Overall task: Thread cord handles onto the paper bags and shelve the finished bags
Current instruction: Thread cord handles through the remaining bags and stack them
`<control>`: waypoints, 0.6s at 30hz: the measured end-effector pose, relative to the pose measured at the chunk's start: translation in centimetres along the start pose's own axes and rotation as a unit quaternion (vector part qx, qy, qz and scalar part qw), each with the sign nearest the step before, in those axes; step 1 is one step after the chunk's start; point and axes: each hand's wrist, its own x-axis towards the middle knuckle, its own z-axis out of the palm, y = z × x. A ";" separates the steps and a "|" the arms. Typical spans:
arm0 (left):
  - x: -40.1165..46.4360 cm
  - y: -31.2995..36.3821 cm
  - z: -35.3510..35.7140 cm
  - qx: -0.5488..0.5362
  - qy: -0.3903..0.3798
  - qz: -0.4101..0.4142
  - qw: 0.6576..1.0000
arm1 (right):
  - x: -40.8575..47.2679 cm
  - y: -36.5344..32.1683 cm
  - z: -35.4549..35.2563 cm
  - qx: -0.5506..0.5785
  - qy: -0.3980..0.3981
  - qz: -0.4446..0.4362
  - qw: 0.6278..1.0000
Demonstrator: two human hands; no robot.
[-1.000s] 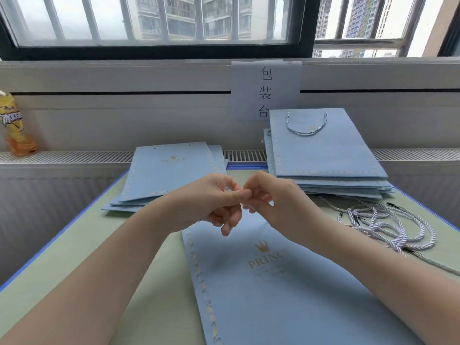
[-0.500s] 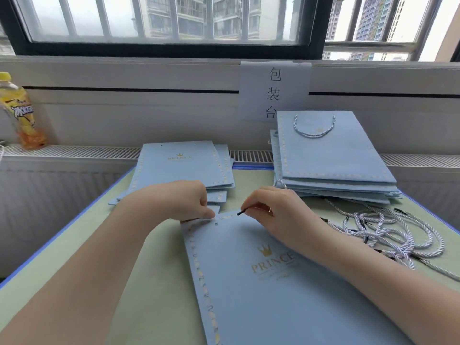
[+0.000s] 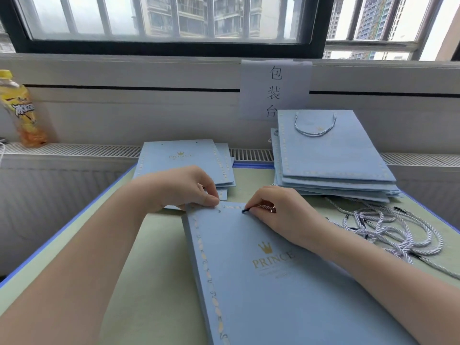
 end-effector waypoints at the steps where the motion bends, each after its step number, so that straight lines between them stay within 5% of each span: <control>1: 0.0 0.0 -0.1 -0.019 -0.005 0.002 1.000 | 0.0 -0.5 -0.7 0.030 -0.011 0.016 0.999; 4: -0.2 0.0 -0.3 -0.063 -0.019 0.019 0.998 | -0.1 -2.3 -3.6 0.180 -0.052 0.051 0.981; 7: -0.2 0.6 0.1 -0.111 -0.025 0.039 0.993 | -0.1 -3.3 -5.5 0.235 -0.008 0.031 0.971; 14: 0.6 1.9 2.5 -0.164 0.011 0.043 0.985 | 0.0 -2.3 -2.1 0.005 0.060 -0.078 0.995; 18: 0.5 1.8 2.1 -0.211 0.007 0.042 0.977 | 0.0 -2.3 -0.7 0.002 0.116 -0.117 0.986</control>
